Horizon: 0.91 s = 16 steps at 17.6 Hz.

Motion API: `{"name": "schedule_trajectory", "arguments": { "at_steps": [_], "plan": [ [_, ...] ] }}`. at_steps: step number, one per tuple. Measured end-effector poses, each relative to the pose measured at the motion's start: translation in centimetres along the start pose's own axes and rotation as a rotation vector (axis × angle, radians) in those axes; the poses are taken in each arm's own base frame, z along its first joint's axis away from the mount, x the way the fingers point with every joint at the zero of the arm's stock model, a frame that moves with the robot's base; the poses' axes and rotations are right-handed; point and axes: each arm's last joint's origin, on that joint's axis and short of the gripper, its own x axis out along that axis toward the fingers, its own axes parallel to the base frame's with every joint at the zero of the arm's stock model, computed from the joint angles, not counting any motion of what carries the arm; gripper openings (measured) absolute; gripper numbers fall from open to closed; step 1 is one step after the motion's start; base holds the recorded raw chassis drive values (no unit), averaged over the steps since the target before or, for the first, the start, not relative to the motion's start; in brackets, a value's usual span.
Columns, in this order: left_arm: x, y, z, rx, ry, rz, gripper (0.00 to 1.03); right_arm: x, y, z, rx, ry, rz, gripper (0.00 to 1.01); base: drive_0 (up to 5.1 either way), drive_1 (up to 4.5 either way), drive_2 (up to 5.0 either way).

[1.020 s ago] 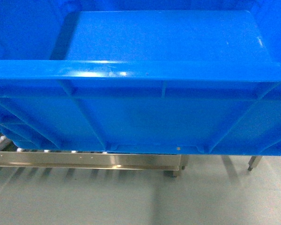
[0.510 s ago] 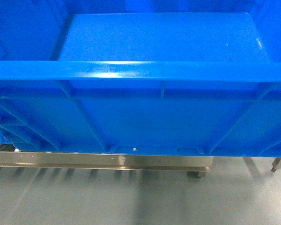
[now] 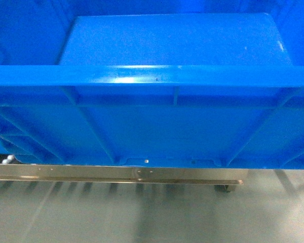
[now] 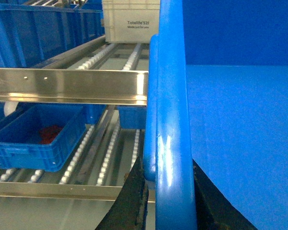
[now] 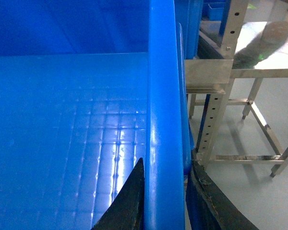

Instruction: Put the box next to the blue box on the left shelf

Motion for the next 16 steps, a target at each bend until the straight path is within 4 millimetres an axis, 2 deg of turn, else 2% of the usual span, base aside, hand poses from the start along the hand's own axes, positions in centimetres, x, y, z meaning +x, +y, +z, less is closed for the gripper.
{"name": "schedule_trajectory", "arguments": {
  "at_steps": [16],
  "plan": [
    [0.0, -0.01, 0.02, 0.004, -0.002, 0.0, 0.15, -0.01, 0.0, -0.01, 0.0, 0.002, 0.0, 0.18, -5.0, 2.42, 2.4]
  ]
}}
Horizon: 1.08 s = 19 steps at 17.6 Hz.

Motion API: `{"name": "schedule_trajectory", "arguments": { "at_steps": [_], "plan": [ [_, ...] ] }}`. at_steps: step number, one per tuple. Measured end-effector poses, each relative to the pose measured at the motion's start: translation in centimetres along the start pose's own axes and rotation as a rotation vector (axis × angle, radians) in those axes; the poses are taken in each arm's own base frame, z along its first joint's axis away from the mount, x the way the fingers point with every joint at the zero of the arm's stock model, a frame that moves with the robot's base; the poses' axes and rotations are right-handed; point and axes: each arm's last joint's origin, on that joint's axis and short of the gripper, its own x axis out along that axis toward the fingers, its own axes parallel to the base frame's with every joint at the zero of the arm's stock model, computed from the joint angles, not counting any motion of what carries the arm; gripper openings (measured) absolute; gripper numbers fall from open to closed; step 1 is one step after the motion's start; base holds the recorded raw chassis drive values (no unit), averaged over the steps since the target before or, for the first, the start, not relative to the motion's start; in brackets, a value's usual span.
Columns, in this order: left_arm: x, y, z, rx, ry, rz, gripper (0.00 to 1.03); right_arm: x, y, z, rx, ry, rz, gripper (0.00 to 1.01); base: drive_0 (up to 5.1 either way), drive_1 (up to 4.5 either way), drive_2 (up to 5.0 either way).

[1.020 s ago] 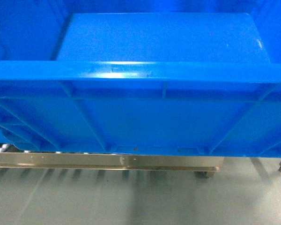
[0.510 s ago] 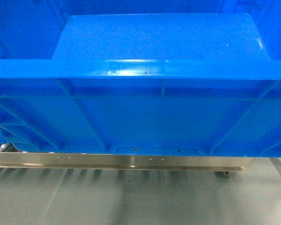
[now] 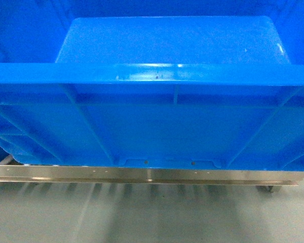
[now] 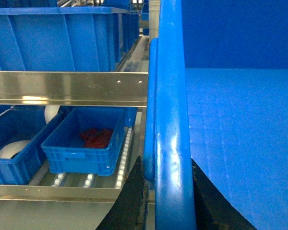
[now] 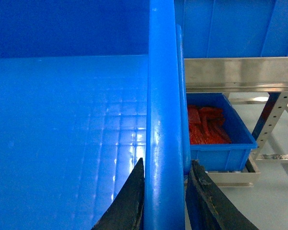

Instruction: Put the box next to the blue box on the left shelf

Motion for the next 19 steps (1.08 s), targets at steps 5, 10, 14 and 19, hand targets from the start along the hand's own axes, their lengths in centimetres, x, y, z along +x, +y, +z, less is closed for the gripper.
{"name": "schedule_trajectory", "arguments": {
  "at_steps": [5, 10, 14, 19],
  "plan": [
    [0.03, 0.16, -0.05, 0.003, 0.005, 0.01, 0.14, -0.02, 0.22, -0.01, -0.001, -0.002, 0.007, 0.18, -4.9, 2.5, 2.5],
    [0.0, 0.08, 0.02, 0.014, -0.001, 0.01, 0.14, -0.02, 0.2, -0.03, -0.001, 0.001, 0.005, 0.18, -0.1, -0.14, -0.1],
    [-0.08, -0.03, 0.1, -0.005, -0.004, -0.026, 0.1, 0.05, 0.08, -0.21, -0.002, 0.013, -0.002, 0.17, 0.0, 0.0, 0.0],
    [-0.09, -0.04, 0.12, -0.011, -0.007, -0.027, 0.09, 0.07, 0.07, -0.17, -0.003, 0.008, -0.005, 0.17, 0.0, 0.0, 0.0]
  ]
}}
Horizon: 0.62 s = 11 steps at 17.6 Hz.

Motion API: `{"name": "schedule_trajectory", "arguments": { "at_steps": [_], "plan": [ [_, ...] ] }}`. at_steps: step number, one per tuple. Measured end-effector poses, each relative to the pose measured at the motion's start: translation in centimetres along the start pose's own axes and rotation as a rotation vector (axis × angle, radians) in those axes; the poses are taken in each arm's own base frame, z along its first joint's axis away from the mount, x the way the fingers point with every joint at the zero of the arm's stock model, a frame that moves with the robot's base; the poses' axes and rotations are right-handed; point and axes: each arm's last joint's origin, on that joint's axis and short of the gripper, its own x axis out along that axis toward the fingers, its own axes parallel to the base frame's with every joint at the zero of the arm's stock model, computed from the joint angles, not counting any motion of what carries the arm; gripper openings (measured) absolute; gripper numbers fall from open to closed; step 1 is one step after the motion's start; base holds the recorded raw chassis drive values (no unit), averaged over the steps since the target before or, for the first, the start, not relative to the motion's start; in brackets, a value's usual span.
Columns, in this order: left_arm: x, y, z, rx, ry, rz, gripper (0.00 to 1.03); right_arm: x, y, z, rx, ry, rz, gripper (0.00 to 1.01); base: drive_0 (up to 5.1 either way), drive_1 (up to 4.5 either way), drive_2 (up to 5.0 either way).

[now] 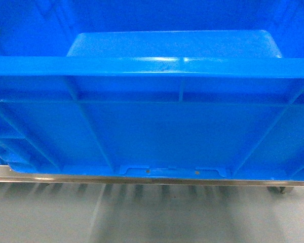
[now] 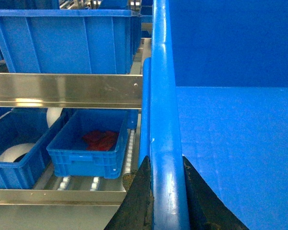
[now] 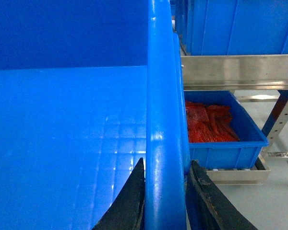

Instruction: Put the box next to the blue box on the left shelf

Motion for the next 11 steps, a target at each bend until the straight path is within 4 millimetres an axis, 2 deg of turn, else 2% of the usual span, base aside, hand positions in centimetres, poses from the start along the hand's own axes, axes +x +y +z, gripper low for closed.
{"name": "schedule_trajectory", "arguments": {
  "at_steps": [11],
  "plan": [
    [-0.01, -0.02, 0.03, -0.004, -0.003, -0.002, 0.09, 0.0, -0.01, 0.02, 0.0, -0.002, -0.003, 0.17, 0.0, 0.0, 0.0]
  ]
}}
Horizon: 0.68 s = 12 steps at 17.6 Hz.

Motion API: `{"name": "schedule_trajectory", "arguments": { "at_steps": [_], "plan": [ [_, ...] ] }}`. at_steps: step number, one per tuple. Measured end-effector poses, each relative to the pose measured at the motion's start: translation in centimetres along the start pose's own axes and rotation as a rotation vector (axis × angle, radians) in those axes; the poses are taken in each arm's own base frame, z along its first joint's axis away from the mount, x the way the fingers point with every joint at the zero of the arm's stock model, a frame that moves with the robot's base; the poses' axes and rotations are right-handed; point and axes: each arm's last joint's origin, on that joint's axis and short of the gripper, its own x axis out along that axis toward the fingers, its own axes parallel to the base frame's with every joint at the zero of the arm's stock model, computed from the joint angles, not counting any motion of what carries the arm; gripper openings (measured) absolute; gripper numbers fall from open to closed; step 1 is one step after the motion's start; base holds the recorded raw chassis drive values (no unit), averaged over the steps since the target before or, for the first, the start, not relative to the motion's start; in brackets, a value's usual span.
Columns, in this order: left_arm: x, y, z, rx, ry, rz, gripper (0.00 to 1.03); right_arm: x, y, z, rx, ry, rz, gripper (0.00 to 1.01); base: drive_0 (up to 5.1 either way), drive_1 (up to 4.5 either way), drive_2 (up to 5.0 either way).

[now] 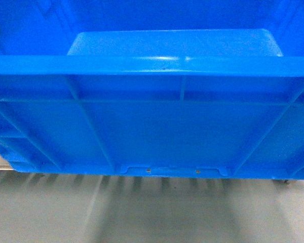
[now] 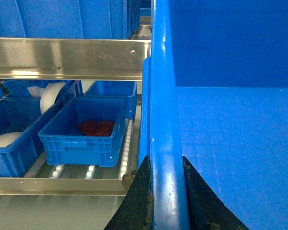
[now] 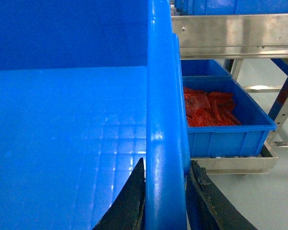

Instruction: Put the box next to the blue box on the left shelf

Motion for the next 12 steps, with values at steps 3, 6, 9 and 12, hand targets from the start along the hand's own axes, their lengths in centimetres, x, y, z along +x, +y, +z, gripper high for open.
{"name": "schedule_trajectory", "arguments": {
  "at_steps": [3, 6, 9, 12],
  "plan": [
    [0.0, 0.0, -0.02, 0.0, 0.002, 0.0, 0.09, 0.0, 0.0, -0.01, 0.0, 0.001, 0.0, 0.17, 0.0, 0.0, 0.0],
    [0.0, 0.0, -0.03, 0.0, 0.003, 0.0, 0.09, 0.0, 0.0, -0.01, 0.0, 0.001, 0.0, 0.17, 0.0, 0.0, 0.0],
    [0.0, 0.0, -0.02, 0.0, 0.002, -0.001, 0.09, 0.0, 0.0, 0.0, 0.0, 0.0, 0.0, 0.17, 0.0, 0.0, 0.0],
    [0.0, 0.0, -0.02, -0.001, 0.002, -0.001, 0.09, 0.0, 0.0, 0.0, 0.0, 0.0, 0.0, 0.17, 0.0, 0.0, 0.0]
  ]
}}
